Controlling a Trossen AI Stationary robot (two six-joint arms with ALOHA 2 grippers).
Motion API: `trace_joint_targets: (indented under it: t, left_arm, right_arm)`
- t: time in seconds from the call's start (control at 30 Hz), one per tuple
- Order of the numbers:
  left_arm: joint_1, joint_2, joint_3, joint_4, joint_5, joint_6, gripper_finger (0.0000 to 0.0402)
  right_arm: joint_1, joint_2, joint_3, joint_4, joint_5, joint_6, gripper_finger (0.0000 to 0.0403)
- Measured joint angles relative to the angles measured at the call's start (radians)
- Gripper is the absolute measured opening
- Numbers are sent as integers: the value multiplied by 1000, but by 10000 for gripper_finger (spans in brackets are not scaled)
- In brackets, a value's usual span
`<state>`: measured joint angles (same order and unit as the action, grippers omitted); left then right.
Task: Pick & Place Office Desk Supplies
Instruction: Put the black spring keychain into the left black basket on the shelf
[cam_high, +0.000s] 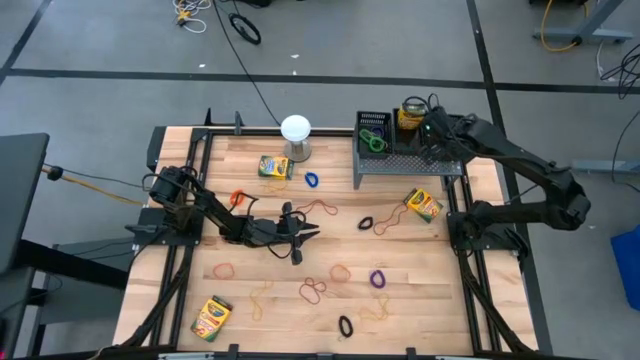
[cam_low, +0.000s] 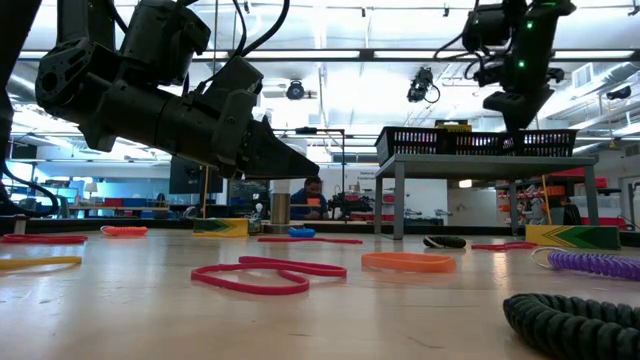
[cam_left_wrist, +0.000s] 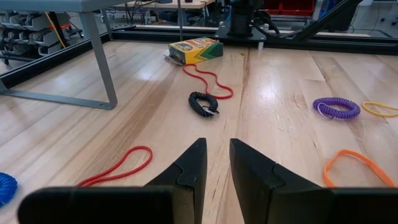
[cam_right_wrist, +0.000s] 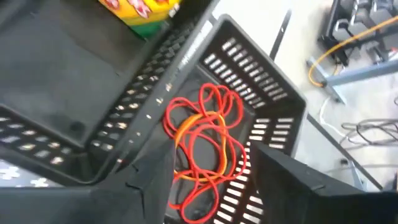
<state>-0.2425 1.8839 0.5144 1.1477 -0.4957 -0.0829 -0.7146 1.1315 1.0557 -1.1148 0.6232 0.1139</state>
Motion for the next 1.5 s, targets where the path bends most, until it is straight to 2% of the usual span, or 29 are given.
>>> trace_joint_targets:
  t: [0.13, 0.23, 0.33, 0.53, 0.6, 0.77, 0.87, 1.4, 1.5]
  left_arm:
    - [0, 0, 0, 0, 0, 0, 75]
    - [0, 0, 0, 0, 0, 0, 75]
    - [0, 0, 0, 0, 0, 0, 75]
    - [0, 0, 0, 0, 0, 0, 75]
    - [0, 0, 0, 0, 0, 0, 75]
    - [0, 0, 0, 0, 0, 0, 75]
    - [0, 0, 0, 0, 0, 0, 75]
    - [0, 0, 0, 0, 0, 0, 75]
    - [0, 0, 0, 0, 0, 0, 75]
  right_arm:
    - [19, -23, 0, 23, 2, -25, 220]
    - [39, -51, 0, 0, -4, -27, 200]
    - [96, -102, 0, -33, -3, 25, 155]
    - [309, -234, 0, 12, 3, 103, 27]
    - [393, -269, -13, 68, 4, 126, 9]
    - [572, -325, -143, 284, 3, 112, 20]
    - [653, -329, -242, 434, 2, 80, 12]
    - [981, -320, -687, 1215, 1, -23, 6]
    - [1030, -320, -761, 1316, 1, -24, 11]
